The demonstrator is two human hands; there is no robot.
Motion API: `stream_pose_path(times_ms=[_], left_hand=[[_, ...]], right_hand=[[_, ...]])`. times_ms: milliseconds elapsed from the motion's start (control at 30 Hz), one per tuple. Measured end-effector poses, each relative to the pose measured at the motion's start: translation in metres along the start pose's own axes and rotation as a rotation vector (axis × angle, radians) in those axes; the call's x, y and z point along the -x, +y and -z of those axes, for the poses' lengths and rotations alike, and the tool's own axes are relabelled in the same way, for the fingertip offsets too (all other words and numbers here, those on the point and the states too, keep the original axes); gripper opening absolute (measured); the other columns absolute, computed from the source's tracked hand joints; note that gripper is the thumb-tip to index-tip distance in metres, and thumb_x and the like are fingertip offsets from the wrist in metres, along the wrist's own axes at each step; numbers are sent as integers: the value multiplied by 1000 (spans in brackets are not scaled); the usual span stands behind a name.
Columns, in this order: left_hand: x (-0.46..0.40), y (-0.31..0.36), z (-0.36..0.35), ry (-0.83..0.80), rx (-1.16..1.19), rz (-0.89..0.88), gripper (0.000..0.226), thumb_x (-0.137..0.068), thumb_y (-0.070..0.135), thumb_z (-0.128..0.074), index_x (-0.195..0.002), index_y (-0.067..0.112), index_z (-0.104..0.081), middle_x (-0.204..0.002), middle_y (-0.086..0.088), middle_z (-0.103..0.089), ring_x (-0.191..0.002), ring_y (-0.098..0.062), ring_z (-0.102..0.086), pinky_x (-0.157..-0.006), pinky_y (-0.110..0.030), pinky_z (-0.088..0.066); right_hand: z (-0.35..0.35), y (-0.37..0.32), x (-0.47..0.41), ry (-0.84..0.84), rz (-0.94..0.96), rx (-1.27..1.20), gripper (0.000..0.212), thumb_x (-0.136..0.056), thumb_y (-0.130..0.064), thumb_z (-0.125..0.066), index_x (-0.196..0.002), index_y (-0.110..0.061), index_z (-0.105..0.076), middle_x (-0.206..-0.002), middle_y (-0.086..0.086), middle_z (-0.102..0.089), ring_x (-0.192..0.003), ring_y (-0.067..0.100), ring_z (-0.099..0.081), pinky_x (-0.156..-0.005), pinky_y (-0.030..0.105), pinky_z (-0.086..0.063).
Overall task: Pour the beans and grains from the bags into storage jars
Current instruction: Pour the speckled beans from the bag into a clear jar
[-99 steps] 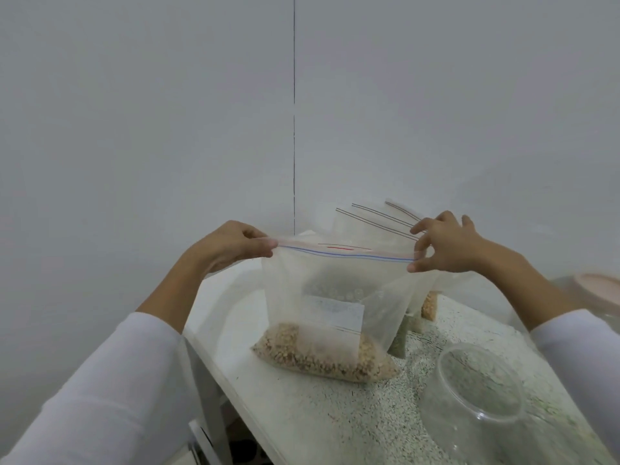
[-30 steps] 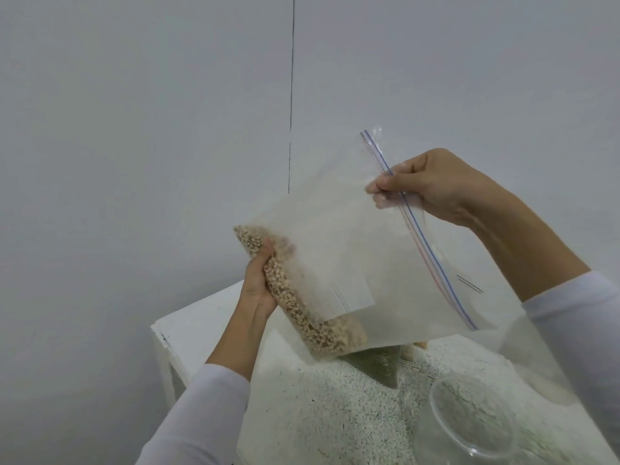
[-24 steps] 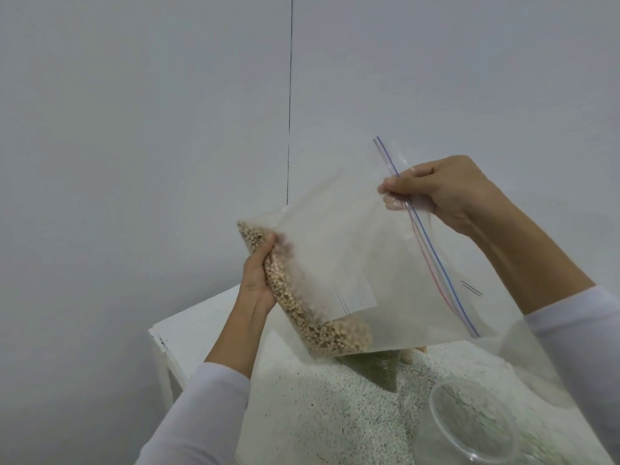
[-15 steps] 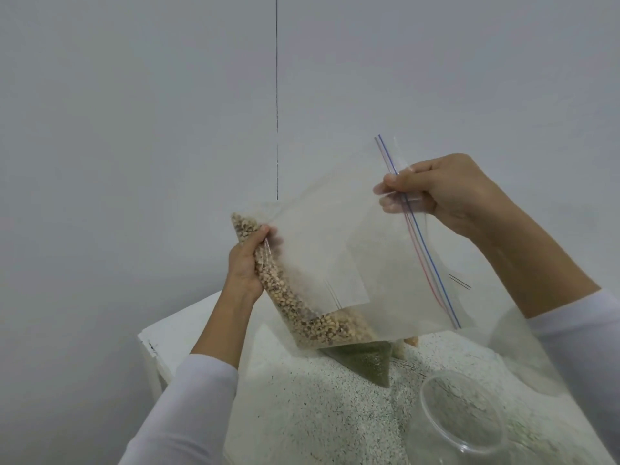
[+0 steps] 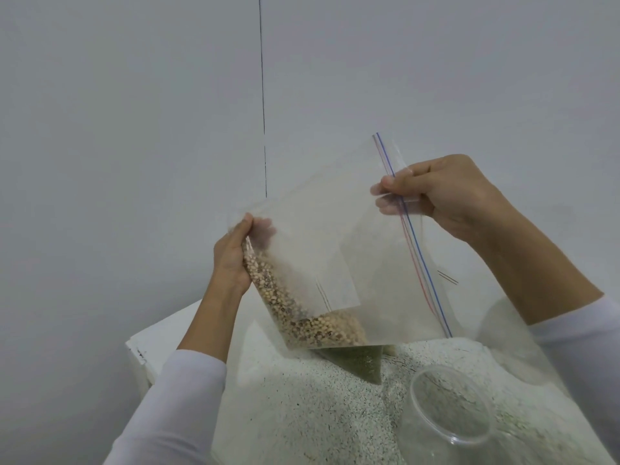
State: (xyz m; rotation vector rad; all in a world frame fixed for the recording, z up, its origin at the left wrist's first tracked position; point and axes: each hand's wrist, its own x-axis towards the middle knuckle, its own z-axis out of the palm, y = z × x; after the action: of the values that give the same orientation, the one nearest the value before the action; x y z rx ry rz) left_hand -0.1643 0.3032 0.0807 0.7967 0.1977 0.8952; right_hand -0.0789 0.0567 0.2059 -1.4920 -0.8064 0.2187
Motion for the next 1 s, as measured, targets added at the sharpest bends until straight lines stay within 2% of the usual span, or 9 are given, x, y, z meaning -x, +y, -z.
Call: stream_pose_path(times_ms=[133, 233, 333, 433, 533, 667, 733, 833, 1000], left_hand=[[0, 6, 0, -78, -30, -32, 39, -94, 13, -54, -61, 5, -74, -71, -8, -73, -66, -16, -71, -64, -25, -58], [3, 11, -5, -128, -55, -62, 45, -96, 12, -50, -59, 6, -75, -70, -8, -73, -67, -16, -72, -67, -25, -58], [4, 15, -11, -147, -72, -79, 49, -97, 11, -47, -58, 6, -74, -68, -7, -73, -65, -16, -71, -66, -24, -58], [4, 18, -13, -136, -108, -96, 39, -98, 12, -47, -69, 3, -72, -68, -5, -73, -64, -15, -71, -65, -22, -58], [3, 24, -16, -127, -179, -107, 27, -97, 14, -48, -81, 1, -65, -70, -3, -73, -65, -13, -71, -65, -21, -57], [6, 32, -22, -161, -241, -130, 39, -94, 18, -53, -63, 13, -76, -71, -1, -74, -68, -11, -72, -65, -20, -57], [10, 35, -23, -163, -252, -136, 38, -93, 19, -55, -62, 14, -76, -71, -1, -74, -67, -11, -72, -64, -20, -57], [13, 36, -25, -170, -262, -142, 27, -92, 19, -57, -72, 9, -73, -72, -1, -74, -68, -12, -72, -64, -21, -57], [24, 29, -39, -207, -228, -106, 42, -95, 18, -52, -59, 12, -74, -68, 0, -73, -63, -11, -70, -60, -18, -55]], right_hand=[[8, 1, 6, 32, 58, 173, 15, -81, 1, -69, -87, 15, -67, -85, 20, -71, -65, 23, -69, -64, 26, -59], [14, 2, 8, 83, 89, 284, 12, -77, -1, -73, -81, 10, -70, -78, 21, -71, -65, 24, -71, -60, 19, -56], [19, 3, 11, 103, 94, 360, 10, -76, -5, -76, -77, 4, -72, -71, 16, -72, -68, 26, -72, -63, 19, -57], [21, 1, 14, 81, 71, 322, 11, -76, -3, -76, -78, 7, -71, -73, 17, -72, -72, 28, -71, -69, 28, -60], [24, -2, 18, 58, 49, 283, 11, -76, 0, -74, -81, 9, -71, -76, 18, -72, -77, 29, -71, -72, 31, -60], [28, -1, 24, 95, 57, 270, 13, -76, -2, -74, -83, 8, -72, -79, 18, -72, -77, 22, -71, -75, 30, -59], [30, 3, 28, 130, 62, 256, 12, -76, -3, -74, -83, 7, -72, -78, 16, -73, -75, 19, -71, -75, 27, -59], [33, 8, 39, 153, 47, 236, 10, -76, -5, -74, -81, 3, -73, -77, 12, -73, -73, 16, -71, -72, 22, -56], [45, 13, 52, 164, 14, 215, 12, -80, -11, -73, -83, 1, -73, -74, 4, -74, -75, 14, -71, -74, 23, -54]])
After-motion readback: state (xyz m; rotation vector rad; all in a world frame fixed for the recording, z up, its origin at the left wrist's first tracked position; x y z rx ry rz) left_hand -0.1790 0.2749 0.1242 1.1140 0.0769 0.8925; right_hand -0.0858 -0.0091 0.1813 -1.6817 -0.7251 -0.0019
